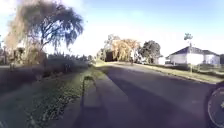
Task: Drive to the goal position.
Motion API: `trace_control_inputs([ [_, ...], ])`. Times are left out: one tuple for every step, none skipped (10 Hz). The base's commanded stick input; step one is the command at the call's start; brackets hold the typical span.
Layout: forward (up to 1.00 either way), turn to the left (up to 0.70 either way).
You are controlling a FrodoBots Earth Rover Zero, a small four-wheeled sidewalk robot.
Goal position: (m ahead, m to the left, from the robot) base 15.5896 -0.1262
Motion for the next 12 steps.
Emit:
trace_control_inputs([
  [1.00, 0.00],
  [1.00, 0.00],
  [1.00, 0.00],
  [1.00, 0.00],
  [1.00, 0.00],
  [1.00, 0.00],
  [1.00, -0.40],
  [1.00, -0.40],
  [1.00, -0.40],
  [1.00, -0.40],
  [1.00, -0.40],
  [1.00, -0.40],
])
